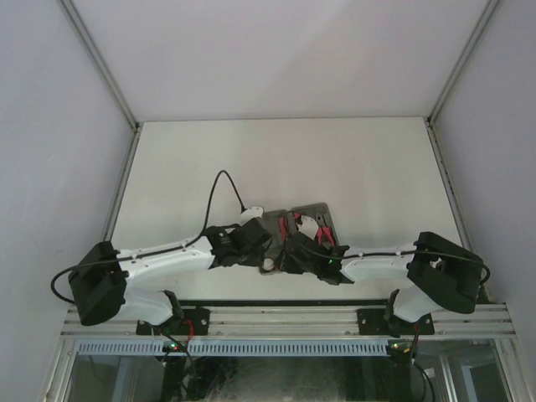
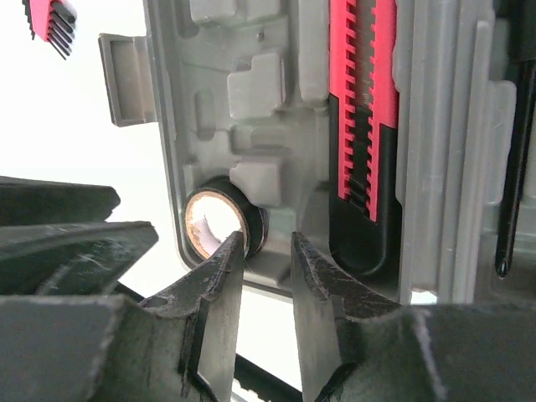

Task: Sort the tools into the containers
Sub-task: Adjust the engineering item in the storage box.

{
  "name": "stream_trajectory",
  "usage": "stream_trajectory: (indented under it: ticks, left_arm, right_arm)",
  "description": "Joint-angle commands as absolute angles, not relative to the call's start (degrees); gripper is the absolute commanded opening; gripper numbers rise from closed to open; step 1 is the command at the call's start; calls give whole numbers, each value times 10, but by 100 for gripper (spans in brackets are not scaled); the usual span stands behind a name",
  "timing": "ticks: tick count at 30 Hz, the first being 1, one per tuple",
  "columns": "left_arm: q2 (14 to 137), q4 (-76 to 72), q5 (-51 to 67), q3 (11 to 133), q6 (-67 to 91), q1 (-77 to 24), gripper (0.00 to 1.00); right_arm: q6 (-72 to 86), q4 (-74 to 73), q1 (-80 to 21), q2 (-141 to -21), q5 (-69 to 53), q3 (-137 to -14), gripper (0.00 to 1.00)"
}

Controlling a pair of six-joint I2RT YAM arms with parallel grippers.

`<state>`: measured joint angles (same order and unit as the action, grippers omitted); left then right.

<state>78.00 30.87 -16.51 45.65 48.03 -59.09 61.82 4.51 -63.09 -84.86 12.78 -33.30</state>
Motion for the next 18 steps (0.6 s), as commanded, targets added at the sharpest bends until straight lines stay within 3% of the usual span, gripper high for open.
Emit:
stream_trajectory:
  ticks: [1, 11, 18]
  left_arm:
    - [727, 324, -181, 454, 475, -565, 41]
    - [654, 292, -155, 393, 465, -487, 38]
    - [598, 209, -85, 325, 463, -423, 33]
  right_arm:
    - [593, 34, -629, -818, 133, -340, 29]
    - [543, 49, -627, -786, 117, -341, 31]
    - [486, -62, -632, -827, 113, -437, 35]
